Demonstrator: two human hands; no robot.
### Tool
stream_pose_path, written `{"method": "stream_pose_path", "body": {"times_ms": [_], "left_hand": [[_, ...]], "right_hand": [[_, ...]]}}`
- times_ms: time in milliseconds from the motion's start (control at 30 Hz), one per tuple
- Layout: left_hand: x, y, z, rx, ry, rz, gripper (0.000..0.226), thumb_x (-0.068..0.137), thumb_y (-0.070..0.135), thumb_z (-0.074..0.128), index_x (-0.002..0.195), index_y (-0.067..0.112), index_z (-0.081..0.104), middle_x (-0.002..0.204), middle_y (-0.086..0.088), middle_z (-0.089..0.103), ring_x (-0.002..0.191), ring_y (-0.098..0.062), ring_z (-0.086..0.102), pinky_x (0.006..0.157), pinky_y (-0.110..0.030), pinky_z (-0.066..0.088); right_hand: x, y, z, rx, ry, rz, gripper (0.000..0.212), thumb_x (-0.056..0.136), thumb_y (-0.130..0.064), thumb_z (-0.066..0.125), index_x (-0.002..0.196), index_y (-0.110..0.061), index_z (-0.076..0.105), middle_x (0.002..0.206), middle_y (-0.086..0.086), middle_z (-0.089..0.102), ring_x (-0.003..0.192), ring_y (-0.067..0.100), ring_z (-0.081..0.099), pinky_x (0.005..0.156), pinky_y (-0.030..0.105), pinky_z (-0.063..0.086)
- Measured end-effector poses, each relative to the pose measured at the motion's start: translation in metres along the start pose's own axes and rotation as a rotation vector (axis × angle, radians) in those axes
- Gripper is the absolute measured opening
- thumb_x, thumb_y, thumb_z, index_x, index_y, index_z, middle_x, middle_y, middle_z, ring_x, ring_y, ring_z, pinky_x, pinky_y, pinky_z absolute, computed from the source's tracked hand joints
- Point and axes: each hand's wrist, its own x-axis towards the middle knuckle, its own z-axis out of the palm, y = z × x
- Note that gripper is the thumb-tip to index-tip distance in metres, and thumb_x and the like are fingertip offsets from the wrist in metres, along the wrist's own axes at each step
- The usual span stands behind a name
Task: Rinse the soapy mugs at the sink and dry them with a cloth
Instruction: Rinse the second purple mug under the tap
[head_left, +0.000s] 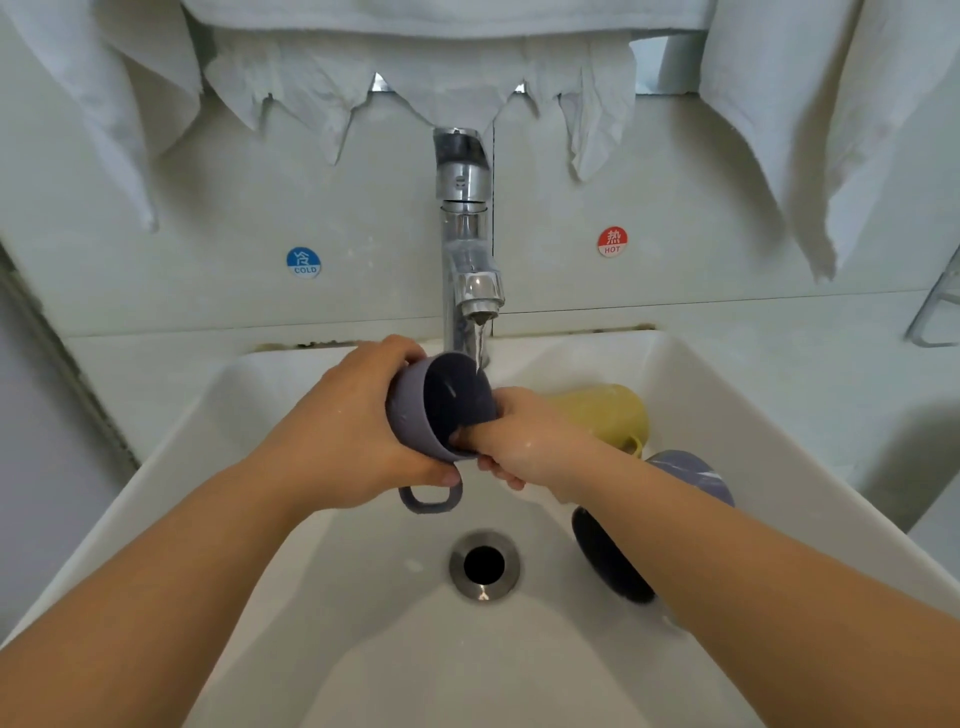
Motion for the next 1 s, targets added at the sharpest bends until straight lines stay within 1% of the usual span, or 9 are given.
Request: {"method": "stream_pose_path", "body": {"times_ms": [167,367,433,533,667,733,800,900,1000], "left_hand": [[0.000,-0.001,-0.001,-0.081,-0.014,0.023,0.079,0.045,0.029,0.096,0.106,0.045,0.047,0.103,0.023,0.052,0.094,0.002,0.053,0.070,-0.014,0.043],[0.001,-0.003,0.002,-0.122,0.016,0.065,0.079,0.046,0.026,0.096,0.105,0.046,0.048,0.107,0.024,0.053,0.099,0.003,0.052,0.075,-0.017,0.043],[0.001,-0.001,0.006,-0.118,0.008,0.095,0.078,0.046,0.025,0.096,0.104,0.044,0.049,0.105,0.025,0.052,0.098,0.007,0.050,0.075,-0.015,0.043],[0.001,-0.001,0.010,-0.107,0.002,0.111,0.078,0.046,0.024,0.095,0.106,0.044,0.049,0.104,0.025,0.053,0.097,0.008,0.050,0.075,-0.014,0.043],[0.003,-0.007,0.006,-0.101,0.046,0.110,0.082,0.047,0.026,0.095,0.109,0.046,0.046,0.109,0.025,0.052,0.101,0.008,0.049,0.078,-0.015,0.042],[0.003,-0.009,0.005,-0.100,0.064,0.108,0.081,0.047,0.026,0.095,0.108,0.046,0.046,0.109,0.024,0.052,0.101,0.006,0.049,0.079,-0.017,0.043],[0.003,-0.010,0.007,-0.091,0.073,0.109,0.082,0.048,0.027,0.095,0.110,0.045,0.046,0.109,0.024,0.051,0.102,0.004,0.049,0.080,-0.019,0.044],[0.002,-0.008,0.012,-0.065,0.083,0.131,0.083,0.046,0.029,0.095,0.111,0.045,0.045,0.110,0.025,0.049,0.103,0.003,0.048,0.082,-0.019,0.044],[0.002,-0.004,0.018,-0.069,0.096,0.150,0.080,0.046,0.029,0.094,0.108,0.045,0.047,0.107,0.025,0.050,0.101,0.004,0.048,0.080,-0.018,0.043]], "right_hand": [[0.005,0.001,0.000,-0.197,0.250,-0.114,0.034,0.095,-0.034,0.054,0.065,-0.018,0.054,0.062,0.001,0.054,0.062,0.021,0.051,0.058,0.032,0.038],[0.001,-0.003,0.000,0.105,0.096,0.053,0.019,0.084,-0.011,0.064,0.070,-0.018,0.054,0.057,-0.005,0.045,0.049,0.010,0.038,0.042,0.017,0.032],[0.004,-0.001,0.001,0.027,0.125,0.117,0.025,0.084,-0.010,0.065,0.065,-0.017,0.050,0.055,-0.004,0.044,0.046,0.007,0.036,0.035,0.013,0.029],[0.010,0.001,0.005,-0.193,0.233,0.055,0.025,0.089,-0.021,0.058,0.067,-0.012,0.053,0.061,0.003,0.053,0.053,0.016,0.046,0.048,0.024,0.036],[0.009,-0.001,0.006,-0.030,0.216,-0.041,0.019,0.094,-0.018,0.052,0.088,-0.003,0.063,0.070,0.010,0.055,0.063,0.023,0.047,0.058,0.034,0.036],[0.006,-0.001,0.007,0.163,0.094,0.069,0.008,0.090,-0.011,0.058,0.097,-0.010,0.060,0.070,0.005,0.049,0.059,0.016,0.039,0.053,0.027,0.033],[0.006,0.002,0.008,0.326,0.030,0.205,0.017,0.085,-0.009,0.063,0.101,-0.012,0.060,0.076,0.006,0.047,0.056,0.013,0.035,0.051,0.023,0.031],[0.004,0.002,0.008,0.213,0.077,0.201,0.009,0.083,-0.010,0.064,0.082,-0.016,0.057,0.068,0.002,0.047,0.053,0.012,0.034,0.044,0.020,0.030],[0.012,0.004,0.007,-0.120,0.237,0.073,0.029,0.086,-0.016,0.059,0.060,-0.017,0.047,0.057,0.000,0.046,0.052,0.015,0.037,0.046,0.025,0.031]]}}
